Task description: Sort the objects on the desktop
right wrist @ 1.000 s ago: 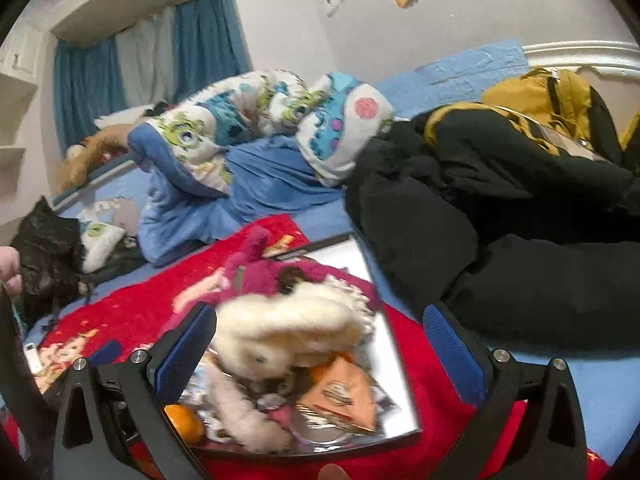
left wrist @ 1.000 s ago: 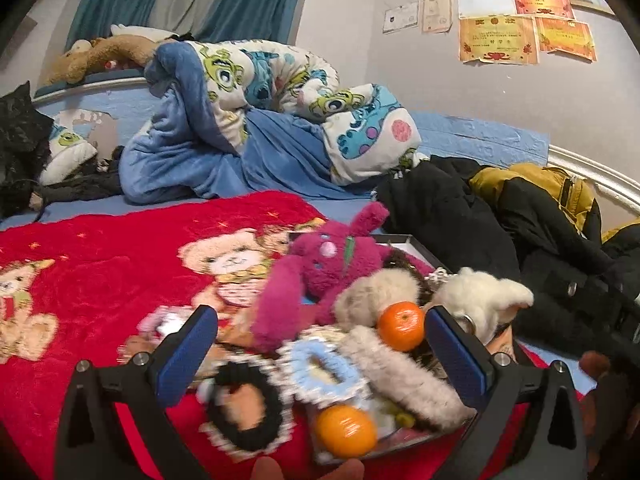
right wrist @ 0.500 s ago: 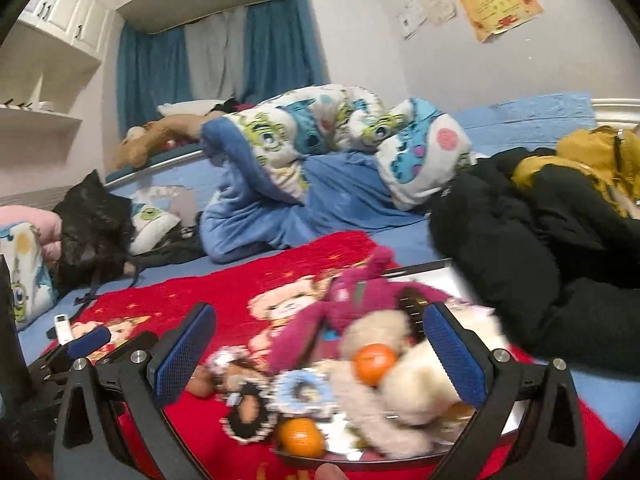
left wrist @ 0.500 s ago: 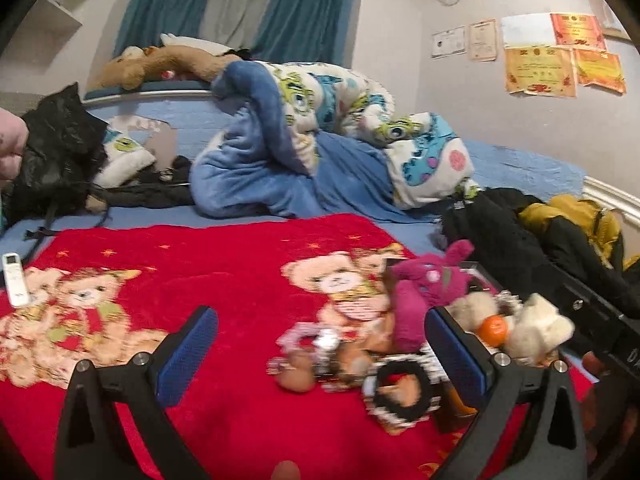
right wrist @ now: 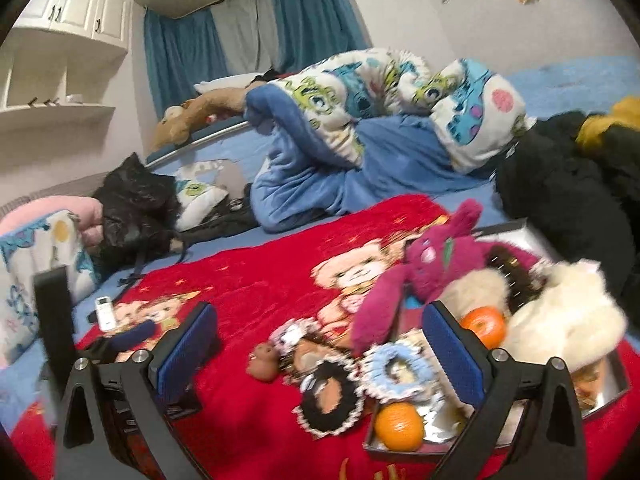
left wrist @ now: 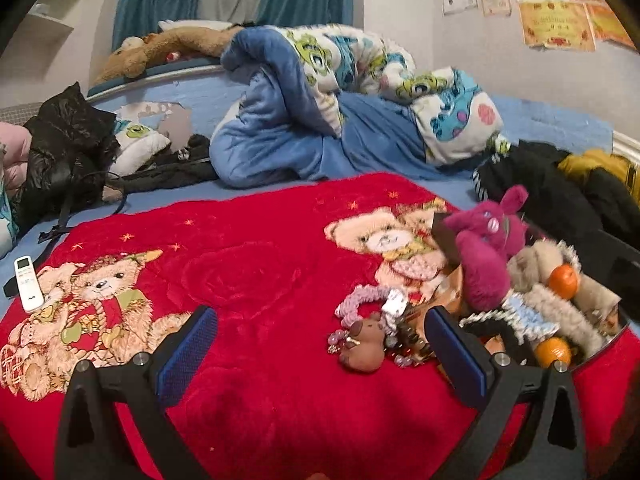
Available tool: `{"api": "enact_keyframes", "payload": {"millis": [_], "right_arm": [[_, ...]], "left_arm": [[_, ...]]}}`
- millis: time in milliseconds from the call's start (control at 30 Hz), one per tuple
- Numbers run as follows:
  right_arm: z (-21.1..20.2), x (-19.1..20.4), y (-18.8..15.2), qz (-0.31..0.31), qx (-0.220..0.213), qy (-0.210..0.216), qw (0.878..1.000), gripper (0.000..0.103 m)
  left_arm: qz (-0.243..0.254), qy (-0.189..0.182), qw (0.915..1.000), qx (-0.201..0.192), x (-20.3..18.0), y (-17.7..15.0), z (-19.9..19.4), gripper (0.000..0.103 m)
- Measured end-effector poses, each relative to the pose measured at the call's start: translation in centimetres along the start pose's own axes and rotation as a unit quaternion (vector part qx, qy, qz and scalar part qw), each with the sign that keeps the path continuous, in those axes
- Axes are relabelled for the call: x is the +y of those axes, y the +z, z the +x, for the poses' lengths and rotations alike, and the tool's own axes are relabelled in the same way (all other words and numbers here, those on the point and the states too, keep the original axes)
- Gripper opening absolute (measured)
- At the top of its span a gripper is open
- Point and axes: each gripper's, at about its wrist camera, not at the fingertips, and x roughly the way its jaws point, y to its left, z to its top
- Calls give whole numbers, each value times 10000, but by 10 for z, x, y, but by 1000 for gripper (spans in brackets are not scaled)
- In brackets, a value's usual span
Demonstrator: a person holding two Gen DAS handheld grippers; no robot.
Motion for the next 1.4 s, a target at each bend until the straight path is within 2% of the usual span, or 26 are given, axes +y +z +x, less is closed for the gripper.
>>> {"api": "enact_keyframes", "payload": {"millis": [67,133,267,400,467,600,700,733,900,933,967,1000,1067,1100,1167,1400], "right_arm": [[5,-3,-4,6,194,67,9998,87],[9,-8,-9,83,368,117,9992,83],[20,-19,-19,371,839,227,9955,72],[28,-14,-33,66,1178,37,9930,71],[31,-11,-35,-28,1207,-52,9927,71],[35,-5,-36,48,1265,124,9919,63],[35,5,-37,-159,1280,141,9915,60],[37,6,-39,-195,1295,62,9914,58],[48,1,-46,2,1435,-167,9895,52],[48,0,-46,9,1427,-188,9896,50],[49,-1,-45,28,1425,-210,9896,48],[49,-1,-45,47,1431,-242,9894,45],[51,-5,-45,115,1502,-359,9879,21],[53,-7,-45,149,1544,-384,9872,18],[52,-8,-44,135,1549,-382,9871,13],[44,1,-40,-4,1447,-282,9891,9]], "left_arm": [[63,50,9999,111,-2,-2,10,103],[212,213,9992,267,-6,-4,25,103],[352,157,9967,708,-14,-10,51,103],[525,138,9949,852,-23,-15,61,103],[574,67,9941,920,-25,-16,64,103],[438,-32,9932,1079,-22,-15,74,102],[276,-142,9916,1257,-16,-18,81,92],[241,-151,9909,1319,-15,-20,84,86],[258,-355,9898,1357,-17,-22,85,72],[279,-411,9896,1354,-18,-23,85,64],[319,-528,9891,1339,-21,-23,84,51],[358,-618,9885,1330,-23,-23,84,45],[525,-556,9886,1297,-30,-25,82,43],[578,-524,9887,1277,-32,-25,81,43],[592,-536,9891,1238,-32,-25,79,42],[490,-538,9929,937,-26,-19,66,42]]}}
